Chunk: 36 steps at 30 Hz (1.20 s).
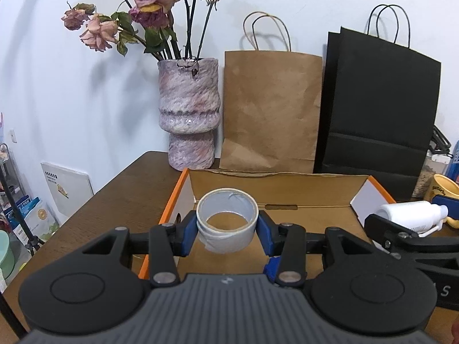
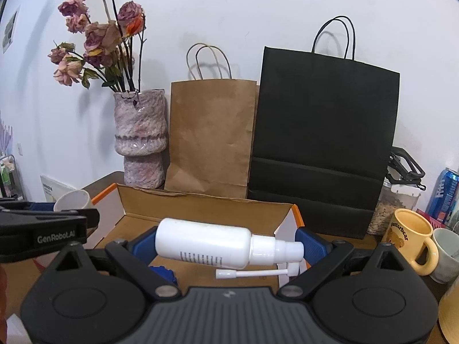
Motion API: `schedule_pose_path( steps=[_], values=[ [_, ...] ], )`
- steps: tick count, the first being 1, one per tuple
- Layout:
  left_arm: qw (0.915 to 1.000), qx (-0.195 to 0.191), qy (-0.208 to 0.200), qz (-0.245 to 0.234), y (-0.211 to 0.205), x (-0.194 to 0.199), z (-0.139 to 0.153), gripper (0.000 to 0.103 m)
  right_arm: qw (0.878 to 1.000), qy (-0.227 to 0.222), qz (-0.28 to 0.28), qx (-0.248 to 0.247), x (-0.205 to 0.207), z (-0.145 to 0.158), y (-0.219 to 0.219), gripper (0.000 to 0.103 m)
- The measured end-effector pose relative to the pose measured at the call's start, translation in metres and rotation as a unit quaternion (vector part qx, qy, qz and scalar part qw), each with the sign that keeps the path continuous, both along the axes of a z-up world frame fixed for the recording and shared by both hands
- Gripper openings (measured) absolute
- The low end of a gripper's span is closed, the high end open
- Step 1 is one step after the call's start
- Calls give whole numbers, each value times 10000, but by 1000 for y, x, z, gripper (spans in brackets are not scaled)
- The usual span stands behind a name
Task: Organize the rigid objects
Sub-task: 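Carry the tape roll and spray bottle over the red box with both grippers, then open the left gripper to drop the tape roll while the right gripper releases the spray bottle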
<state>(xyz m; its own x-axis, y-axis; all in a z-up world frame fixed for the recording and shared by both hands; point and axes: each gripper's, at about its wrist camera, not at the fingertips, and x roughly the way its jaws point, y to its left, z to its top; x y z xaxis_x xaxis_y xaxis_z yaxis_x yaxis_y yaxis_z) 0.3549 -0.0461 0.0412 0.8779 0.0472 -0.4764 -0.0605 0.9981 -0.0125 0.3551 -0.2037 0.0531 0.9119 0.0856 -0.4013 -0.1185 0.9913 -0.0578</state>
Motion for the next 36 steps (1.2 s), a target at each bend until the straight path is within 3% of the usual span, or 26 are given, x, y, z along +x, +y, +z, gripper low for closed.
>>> schedule_pose_path(
  steps=[17,18,19,22,36],
  values=[
    [9996,153,250,27,4,28,-14,47,9996,285,81,-38,25,-25,-2,98],
    [9995,184,243,36,3,28,-14,57,9995,312,63,-29,27,-25,-2,98],
    [9995,210,228,58,2,27,-13,76,9994,338,35,-29,28,-26,-3,99],
    [9994,310,74,127,-1,24,-11,103,9994,310,-169,-49,29,-26,-6,103],
    [9994,309,64,132,-2,23,-9,103,9992,332,-211,12,28,-25,-10,103]
  ],
)
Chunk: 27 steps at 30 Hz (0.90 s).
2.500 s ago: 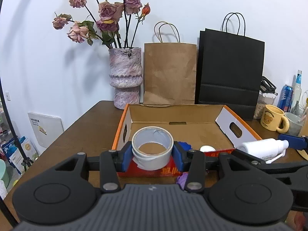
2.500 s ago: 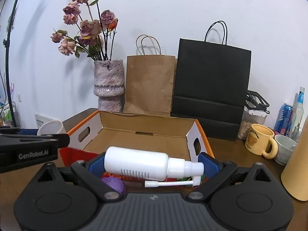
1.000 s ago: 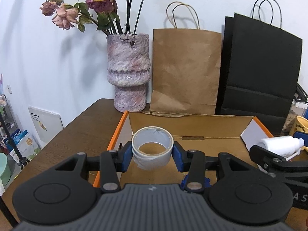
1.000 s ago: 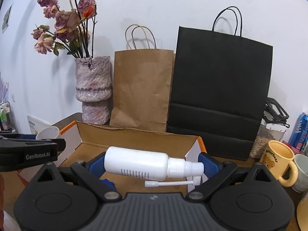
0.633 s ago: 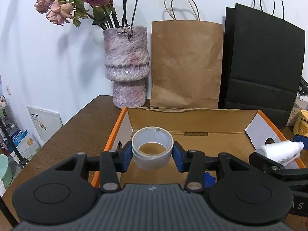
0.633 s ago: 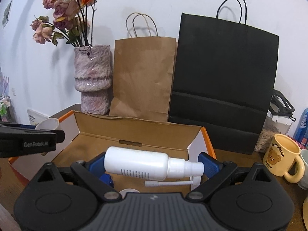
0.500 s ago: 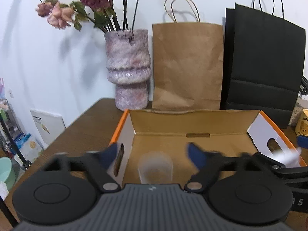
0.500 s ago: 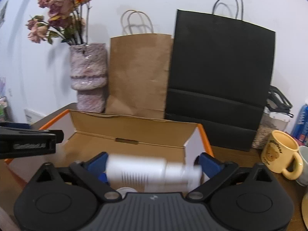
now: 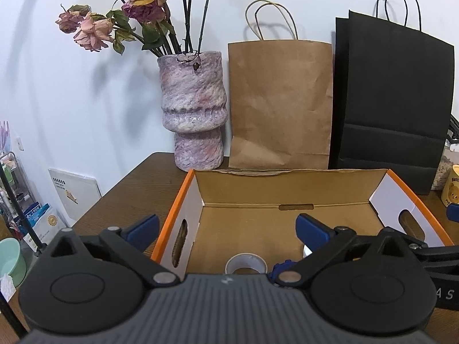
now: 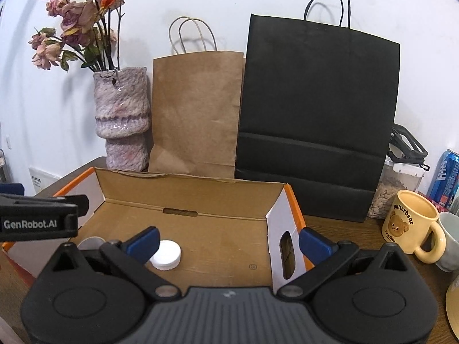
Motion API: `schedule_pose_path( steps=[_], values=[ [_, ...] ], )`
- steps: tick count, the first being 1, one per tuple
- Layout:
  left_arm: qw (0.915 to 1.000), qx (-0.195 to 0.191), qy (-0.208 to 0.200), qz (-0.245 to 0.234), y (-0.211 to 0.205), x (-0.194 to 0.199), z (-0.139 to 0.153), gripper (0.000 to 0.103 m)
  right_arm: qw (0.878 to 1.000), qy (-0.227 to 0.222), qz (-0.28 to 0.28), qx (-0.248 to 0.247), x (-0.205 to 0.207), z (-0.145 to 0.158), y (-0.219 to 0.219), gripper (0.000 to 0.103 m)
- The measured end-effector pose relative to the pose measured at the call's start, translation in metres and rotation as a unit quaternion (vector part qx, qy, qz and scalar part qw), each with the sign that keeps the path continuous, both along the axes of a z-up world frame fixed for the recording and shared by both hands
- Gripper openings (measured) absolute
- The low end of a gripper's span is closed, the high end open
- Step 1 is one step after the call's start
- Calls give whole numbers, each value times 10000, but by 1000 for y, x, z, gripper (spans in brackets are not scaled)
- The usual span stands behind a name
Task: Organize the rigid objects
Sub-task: 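Open the left gripper to drop the tape roll while the right gripper releases the spray bottle, then withdraw both grippers from the box toward the remaining items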
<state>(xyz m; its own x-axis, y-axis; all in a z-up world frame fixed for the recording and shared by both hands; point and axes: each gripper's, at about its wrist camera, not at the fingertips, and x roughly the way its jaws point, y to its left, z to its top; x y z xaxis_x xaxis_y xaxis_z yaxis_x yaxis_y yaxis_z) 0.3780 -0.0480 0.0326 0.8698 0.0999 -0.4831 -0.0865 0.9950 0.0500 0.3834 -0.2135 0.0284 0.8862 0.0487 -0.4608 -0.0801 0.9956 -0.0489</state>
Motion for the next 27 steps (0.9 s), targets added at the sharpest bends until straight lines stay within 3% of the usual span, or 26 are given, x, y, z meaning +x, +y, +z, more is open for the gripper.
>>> schedule_pose_path(
  steps=[27],
  values=[
    [9996,-4,-239,-169,0,-42,13,103,9997,-227,-3,-41,-44,18,-1,103]
  ],
)
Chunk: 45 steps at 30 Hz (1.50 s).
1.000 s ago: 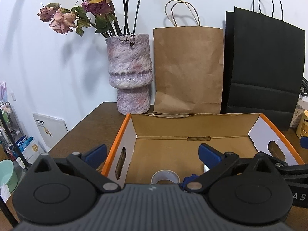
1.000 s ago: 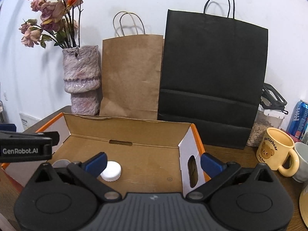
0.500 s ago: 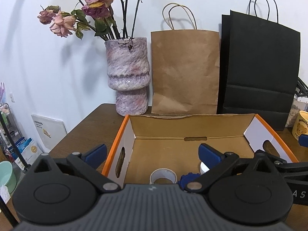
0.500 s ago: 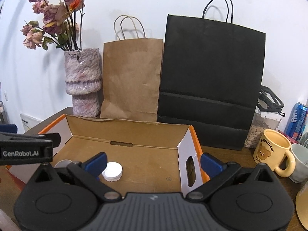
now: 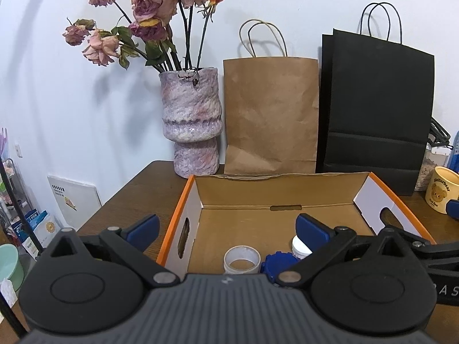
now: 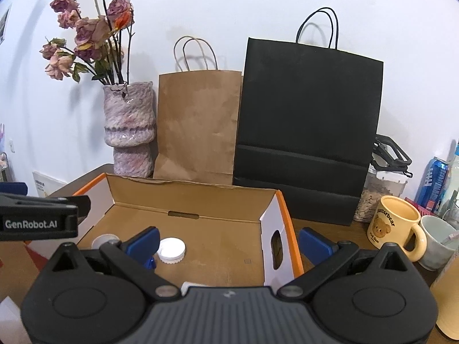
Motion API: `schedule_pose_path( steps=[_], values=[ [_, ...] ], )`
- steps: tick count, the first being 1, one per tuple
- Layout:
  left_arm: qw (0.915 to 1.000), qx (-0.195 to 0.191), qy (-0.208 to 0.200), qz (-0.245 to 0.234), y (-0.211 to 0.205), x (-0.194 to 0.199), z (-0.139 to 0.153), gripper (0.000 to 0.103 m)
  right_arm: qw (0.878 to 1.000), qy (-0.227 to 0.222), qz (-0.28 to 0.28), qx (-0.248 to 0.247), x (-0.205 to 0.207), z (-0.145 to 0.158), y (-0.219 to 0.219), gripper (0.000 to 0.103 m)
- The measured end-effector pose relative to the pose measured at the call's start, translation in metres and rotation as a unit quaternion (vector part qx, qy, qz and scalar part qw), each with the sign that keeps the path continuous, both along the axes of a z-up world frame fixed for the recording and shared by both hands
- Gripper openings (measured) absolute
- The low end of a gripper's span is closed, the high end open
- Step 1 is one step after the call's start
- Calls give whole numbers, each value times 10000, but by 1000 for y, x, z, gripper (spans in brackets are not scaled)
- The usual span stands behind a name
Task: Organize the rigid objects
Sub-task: 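Withdraw both grippers from the box toward the remaining items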
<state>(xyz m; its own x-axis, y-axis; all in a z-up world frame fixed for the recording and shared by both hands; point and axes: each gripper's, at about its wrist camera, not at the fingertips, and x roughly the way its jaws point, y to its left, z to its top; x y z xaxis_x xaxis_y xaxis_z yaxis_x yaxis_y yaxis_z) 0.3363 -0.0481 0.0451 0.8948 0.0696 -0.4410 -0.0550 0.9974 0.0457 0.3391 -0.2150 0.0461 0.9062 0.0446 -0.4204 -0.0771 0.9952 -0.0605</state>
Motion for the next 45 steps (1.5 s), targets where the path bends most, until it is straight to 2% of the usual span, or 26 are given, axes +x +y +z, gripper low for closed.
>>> schedule_pose_path(
  steps=[11,19,45],
  values=[
    [10000,9,-2,-55,1,-26,3,103,10000,-3,-18,-15,-28,-2,-5,103],
    [9999,33,-49,-137,1,-46,6,103,10000,-2,-13,-6,-32,-3,-5,103],
    [9995,17,202,-260,11,-132,-8,103,9994,282,71,-211,-121,-22,-4,103]
  ],
)
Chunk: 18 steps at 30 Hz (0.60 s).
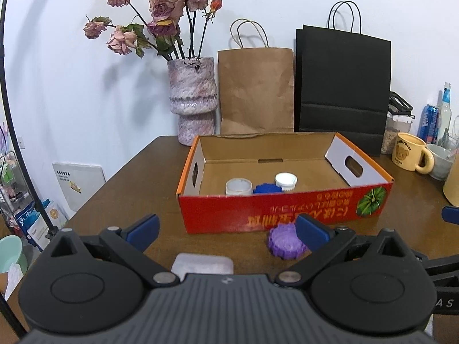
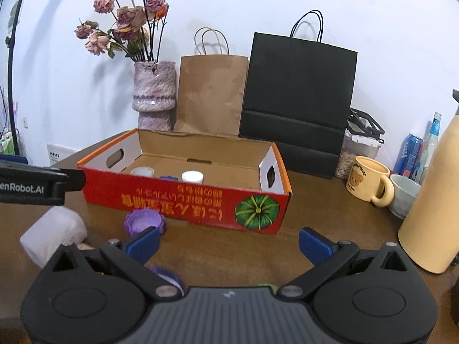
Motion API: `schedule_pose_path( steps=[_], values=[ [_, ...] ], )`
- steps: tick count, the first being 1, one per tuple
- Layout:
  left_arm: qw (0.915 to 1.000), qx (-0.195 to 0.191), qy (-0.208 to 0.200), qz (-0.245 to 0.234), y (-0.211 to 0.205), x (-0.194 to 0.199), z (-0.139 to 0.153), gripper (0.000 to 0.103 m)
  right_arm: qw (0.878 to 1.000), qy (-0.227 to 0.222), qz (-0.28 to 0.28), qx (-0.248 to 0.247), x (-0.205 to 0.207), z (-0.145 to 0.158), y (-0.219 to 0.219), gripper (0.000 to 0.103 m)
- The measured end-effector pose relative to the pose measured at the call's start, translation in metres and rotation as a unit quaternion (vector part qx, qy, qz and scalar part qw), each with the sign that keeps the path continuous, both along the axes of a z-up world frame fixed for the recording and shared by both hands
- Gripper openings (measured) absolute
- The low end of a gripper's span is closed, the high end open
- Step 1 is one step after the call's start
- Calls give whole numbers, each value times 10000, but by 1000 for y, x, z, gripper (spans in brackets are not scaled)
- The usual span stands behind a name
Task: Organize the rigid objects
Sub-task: 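Withdraw both grippers from the box toward the remaining items, then grasp the green plastic bottle with the right gripper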
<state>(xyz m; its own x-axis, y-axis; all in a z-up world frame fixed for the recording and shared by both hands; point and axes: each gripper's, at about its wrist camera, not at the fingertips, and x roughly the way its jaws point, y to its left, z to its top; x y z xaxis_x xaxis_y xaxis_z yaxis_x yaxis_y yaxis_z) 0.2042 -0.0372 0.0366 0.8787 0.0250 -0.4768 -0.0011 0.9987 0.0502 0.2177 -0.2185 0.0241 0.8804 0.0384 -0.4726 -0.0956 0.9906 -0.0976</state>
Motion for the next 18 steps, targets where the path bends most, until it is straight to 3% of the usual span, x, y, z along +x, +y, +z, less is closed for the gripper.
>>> schedule_pose_path(
  steps=[18],
  values=[
    [9996,9,274,57,14,-37,-23,103,9986,447,-51,-280,-39,-30,-14,103]
  ],
)
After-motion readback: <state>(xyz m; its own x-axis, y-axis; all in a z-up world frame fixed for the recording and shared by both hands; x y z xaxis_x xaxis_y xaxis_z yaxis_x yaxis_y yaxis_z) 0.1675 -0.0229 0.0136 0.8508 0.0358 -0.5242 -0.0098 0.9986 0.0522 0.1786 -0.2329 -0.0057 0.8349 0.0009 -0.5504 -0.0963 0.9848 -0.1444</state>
